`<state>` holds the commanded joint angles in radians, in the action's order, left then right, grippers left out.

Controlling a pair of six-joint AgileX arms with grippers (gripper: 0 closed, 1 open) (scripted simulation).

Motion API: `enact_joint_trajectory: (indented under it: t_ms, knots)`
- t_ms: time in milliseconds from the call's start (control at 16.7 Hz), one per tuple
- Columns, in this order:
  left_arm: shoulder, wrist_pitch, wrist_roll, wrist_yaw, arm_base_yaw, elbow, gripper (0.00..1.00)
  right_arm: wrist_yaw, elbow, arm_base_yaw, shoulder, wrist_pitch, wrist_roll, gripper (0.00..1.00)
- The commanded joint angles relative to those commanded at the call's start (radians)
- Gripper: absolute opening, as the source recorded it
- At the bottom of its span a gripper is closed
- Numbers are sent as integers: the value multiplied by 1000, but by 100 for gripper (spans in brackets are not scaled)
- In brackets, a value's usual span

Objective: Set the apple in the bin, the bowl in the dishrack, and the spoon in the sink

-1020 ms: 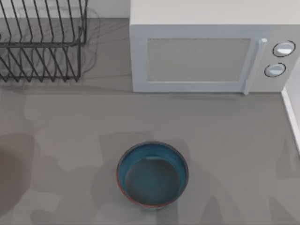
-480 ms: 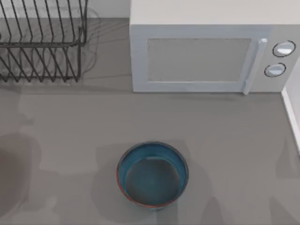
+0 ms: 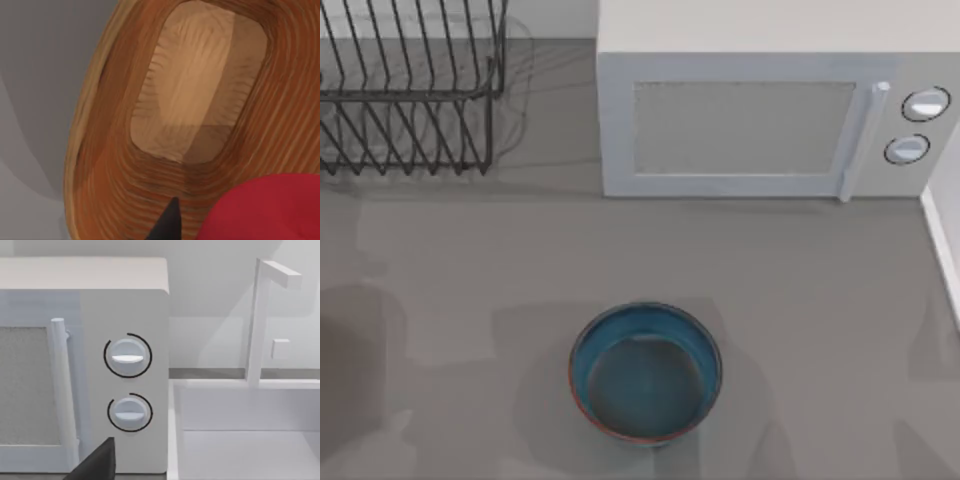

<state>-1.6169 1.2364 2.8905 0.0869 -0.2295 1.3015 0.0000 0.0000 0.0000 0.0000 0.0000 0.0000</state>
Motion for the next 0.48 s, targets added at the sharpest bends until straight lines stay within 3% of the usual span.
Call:
enact_joint_trajectory:
  t_ms: [240,480]
  knots:
    - [-20,-146,-7,1,-11,-125,0,0,0,0,0,0,0,100]
    - [-23,-164,-7,1,-12,-142,0,0,0,0,0,0,0,100]
